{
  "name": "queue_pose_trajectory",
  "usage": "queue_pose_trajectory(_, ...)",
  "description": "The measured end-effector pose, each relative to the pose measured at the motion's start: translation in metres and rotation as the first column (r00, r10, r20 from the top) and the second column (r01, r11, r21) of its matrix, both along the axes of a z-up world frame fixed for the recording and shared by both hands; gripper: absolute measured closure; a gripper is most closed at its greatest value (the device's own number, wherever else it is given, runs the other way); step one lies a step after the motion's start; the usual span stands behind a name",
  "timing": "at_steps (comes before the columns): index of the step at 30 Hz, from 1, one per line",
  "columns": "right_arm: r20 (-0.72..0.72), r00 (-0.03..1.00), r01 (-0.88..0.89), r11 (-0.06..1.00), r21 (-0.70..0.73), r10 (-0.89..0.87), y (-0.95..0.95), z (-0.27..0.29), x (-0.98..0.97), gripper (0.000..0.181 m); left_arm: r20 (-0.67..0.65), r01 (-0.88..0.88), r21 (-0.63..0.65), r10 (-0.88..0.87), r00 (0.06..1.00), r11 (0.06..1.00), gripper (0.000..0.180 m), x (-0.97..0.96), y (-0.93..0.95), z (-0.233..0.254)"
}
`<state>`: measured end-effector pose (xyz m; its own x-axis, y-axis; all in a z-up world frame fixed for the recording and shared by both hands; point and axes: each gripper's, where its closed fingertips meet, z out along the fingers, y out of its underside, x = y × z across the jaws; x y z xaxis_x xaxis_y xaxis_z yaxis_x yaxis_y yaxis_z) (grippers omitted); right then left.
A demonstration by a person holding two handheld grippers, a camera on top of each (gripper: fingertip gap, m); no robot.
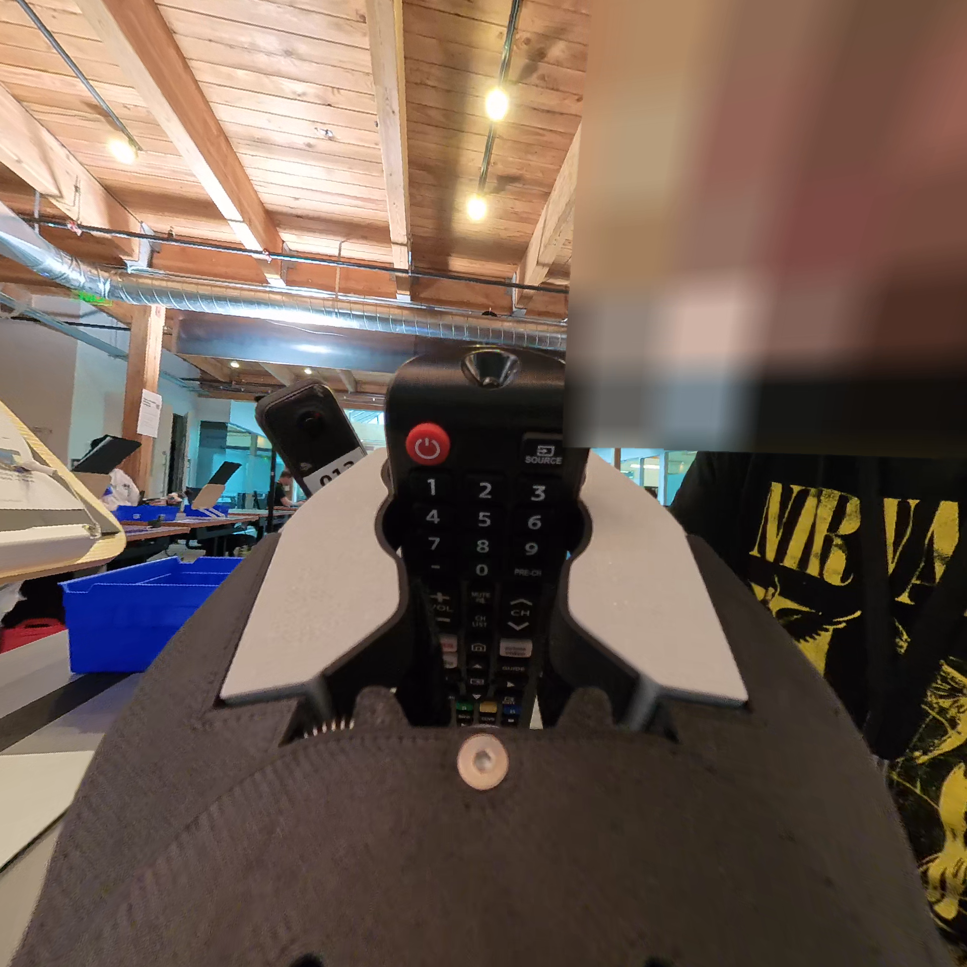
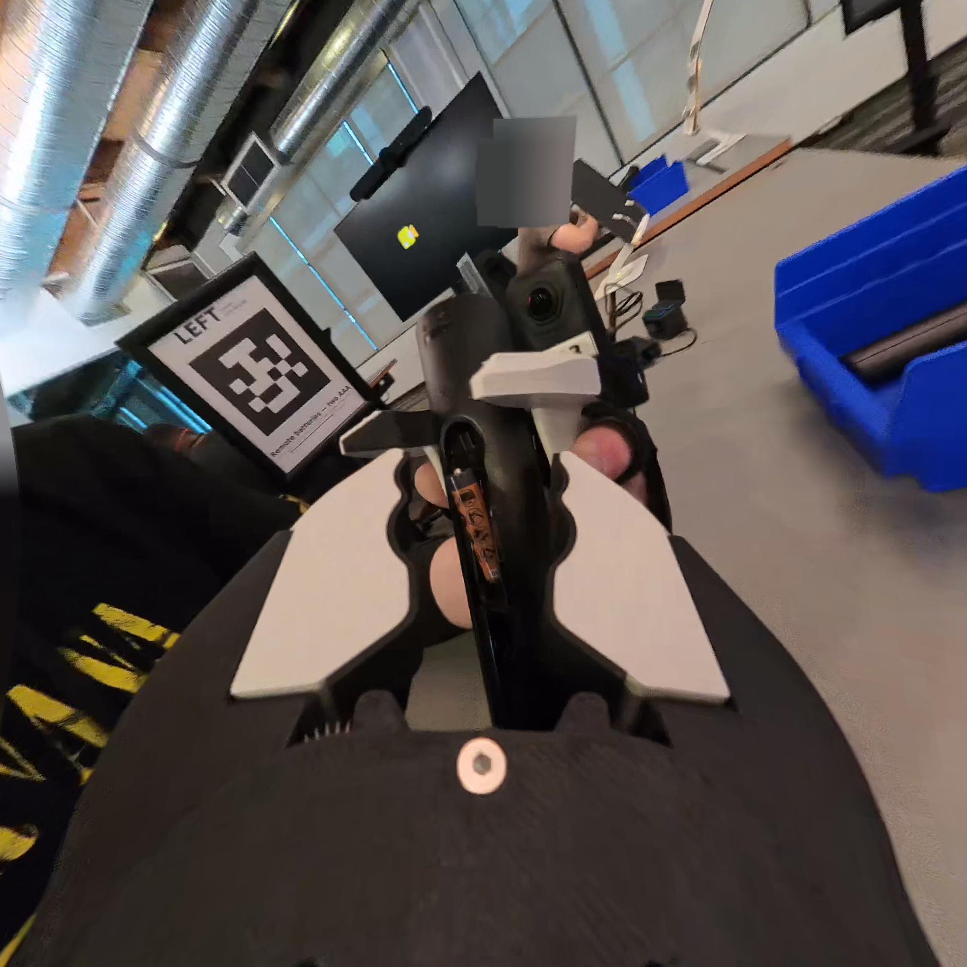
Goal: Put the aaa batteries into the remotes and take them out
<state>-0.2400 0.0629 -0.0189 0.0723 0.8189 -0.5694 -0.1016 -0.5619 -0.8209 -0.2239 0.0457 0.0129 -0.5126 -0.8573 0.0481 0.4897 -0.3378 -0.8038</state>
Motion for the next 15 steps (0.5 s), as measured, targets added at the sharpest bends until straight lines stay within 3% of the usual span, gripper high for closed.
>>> queue_pose_trajectory(3,0.074,0.997,-0.024,0.999,-0.042,0.027,0.0,-0.014,0.001,0.134,-0.003,-0.023,0.025,0.023,1.0,0.999,0.118,-0.002,0.0,0.001)
queue_pose_trajectory(8,0.026,0.998,-0.061,0.992,-0.107,0.064,-0.002,-0.014,-0.001,0.127,-0.034,-0.058,0.081,0.061,0.998,0.995,0.118,-0.001,-0.003,-0.001)
queue_pose_trajectory(15,0.01,0.999,-0.046,0.991,-0.127,0.048,0.0,-0.016,-0.001,0.134,-0.063,-0.103,0.13,0.112,0.992,0.986,0.118,0.003,-0.006,-0.002)
